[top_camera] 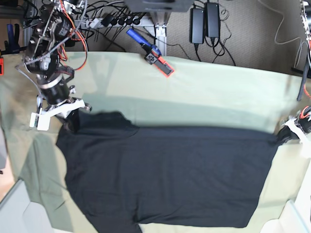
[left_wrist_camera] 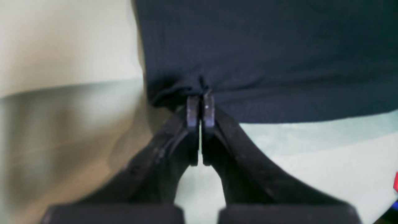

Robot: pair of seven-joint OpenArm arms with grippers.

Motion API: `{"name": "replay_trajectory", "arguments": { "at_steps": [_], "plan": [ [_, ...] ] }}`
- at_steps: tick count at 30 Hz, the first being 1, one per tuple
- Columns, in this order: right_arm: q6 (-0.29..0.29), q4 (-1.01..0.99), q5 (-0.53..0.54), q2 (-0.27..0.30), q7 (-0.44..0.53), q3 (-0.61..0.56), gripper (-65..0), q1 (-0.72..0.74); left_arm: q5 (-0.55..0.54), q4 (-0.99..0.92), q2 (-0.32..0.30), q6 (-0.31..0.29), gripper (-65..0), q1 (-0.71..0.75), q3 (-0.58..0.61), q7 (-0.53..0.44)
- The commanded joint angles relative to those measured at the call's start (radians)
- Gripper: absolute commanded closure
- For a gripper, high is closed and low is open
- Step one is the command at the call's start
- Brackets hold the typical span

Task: Fold the T-shirt properly
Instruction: 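Lift both held corners and drag them across the shirt body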

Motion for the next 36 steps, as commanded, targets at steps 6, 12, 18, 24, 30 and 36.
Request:
{"name": "replay_trajectory", "arguments": {
  "at_steps": [6,12,18,24,30,36],
  "plan": [
    [0.032,-0.166,0.003,0.021,0.025,0.003,0.0,0.137,0.075,-0.069,-0.002,-0.009,0.0,-0.135,0.081,-0.111],
    [0.036,-0.342,-0.003,0.073,0.025,0.003,0.0,0.262,0.179,-0.182,0.023,-0.009,0.0,-0.238,0.211,-0.251],
    [0.052,-0.511,-0.009,0.108,0.024,0.003,0.0,0.38,0.209,-0.266,0.027,-0.009,0.0,-0.308,0.231,-0.312],
    [0.069,-0.6,-0.032,0.119,0.026,-0.032,0.0,0.48,0.21,-0.333,0.046,-0.009,-0.3,-0.359,0.231,-0.314],
    [0.069,-0.65,-0.1,0.119,0.034,-0.107,0.0,0.552,0.285,-0.358,0.066,-0.009,-10.9,-0.359,0.231,-0.393],
    [0.069,-0.706,-0.166,0.119,0.084,-0.154,0.0,0.583,0.306,-0.358,0.071,-0.009,-23.8,-0.359,0.231,-0.403]
  ]
}}
